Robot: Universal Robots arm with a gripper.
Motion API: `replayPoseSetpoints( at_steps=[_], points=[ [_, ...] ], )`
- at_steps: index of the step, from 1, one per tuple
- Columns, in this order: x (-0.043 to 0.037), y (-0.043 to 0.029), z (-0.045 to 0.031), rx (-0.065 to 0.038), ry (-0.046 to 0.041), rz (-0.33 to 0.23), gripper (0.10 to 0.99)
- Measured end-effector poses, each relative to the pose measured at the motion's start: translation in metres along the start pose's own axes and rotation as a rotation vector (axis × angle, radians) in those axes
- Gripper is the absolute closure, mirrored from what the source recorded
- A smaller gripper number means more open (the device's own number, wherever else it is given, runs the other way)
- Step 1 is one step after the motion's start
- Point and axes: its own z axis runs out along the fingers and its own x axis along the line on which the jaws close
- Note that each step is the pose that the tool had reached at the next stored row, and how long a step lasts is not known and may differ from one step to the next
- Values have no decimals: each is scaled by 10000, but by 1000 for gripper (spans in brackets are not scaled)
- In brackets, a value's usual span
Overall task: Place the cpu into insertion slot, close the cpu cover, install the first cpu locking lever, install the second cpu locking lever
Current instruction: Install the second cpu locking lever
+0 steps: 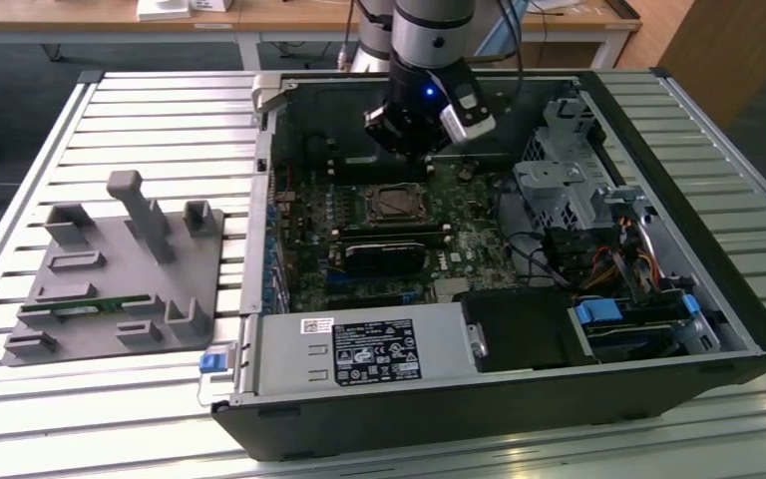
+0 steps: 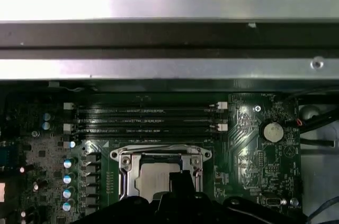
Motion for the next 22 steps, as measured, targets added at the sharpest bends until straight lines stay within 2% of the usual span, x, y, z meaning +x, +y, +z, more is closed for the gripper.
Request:
replayPoseSetpoints(
  at_steps=[7, 12, 16, 22],
  points=[
    [-5, -193, -12, 0, 5, 0, 980],
    [-8, -289, 16, -111, 143, 11, 980],
    [-11, -393, 53, -187, 151, 11, 980],
    [-6, -514, 62, -197, 156, 12, 980]
  ],
)
